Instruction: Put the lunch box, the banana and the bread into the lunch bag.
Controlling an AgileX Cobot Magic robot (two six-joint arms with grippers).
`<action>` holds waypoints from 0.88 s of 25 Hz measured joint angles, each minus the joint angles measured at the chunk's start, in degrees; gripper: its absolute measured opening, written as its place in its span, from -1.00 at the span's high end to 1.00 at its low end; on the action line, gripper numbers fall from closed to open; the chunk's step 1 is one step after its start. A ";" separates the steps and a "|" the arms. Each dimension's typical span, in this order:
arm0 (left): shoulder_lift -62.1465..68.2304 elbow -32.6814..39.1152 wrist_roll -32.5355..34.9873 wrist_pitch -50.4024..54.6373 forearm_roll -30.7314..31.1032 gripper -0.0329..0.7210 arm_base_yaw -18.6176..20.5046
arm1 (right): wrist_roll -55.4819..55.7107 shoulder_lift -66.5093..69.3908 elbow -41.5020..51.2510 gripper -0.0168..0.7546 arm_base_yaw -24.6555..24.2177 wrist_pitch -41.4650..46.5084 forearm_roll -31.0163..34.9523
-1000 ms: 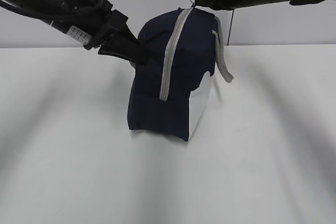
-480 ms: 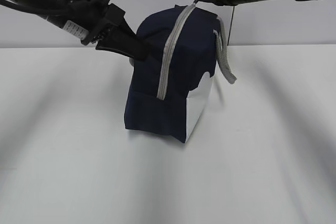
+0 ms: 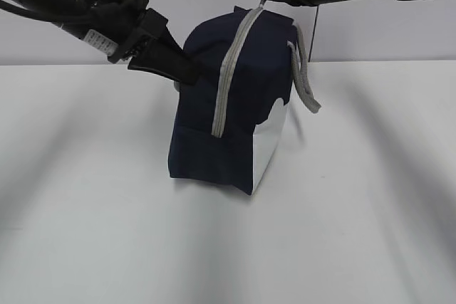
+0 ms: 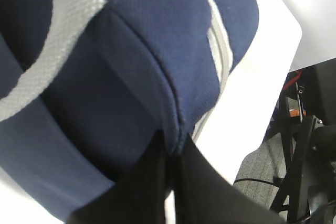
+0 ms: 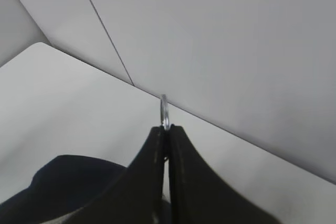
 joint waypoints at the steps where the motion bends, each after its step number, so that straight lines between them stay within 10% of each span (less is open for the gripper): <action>1: 0.00 0.00 0.00 0.00 0.00 0.91 0.00 | 0.00 0.39 -0.73 1.00 -0.02 -0.43 -0.10; 22: 0.00 0.00 0.00 0.72 1.69 0.91 0.00 | 3.20 9.14 -5.55 1.00 -1.85 -3.41 1.13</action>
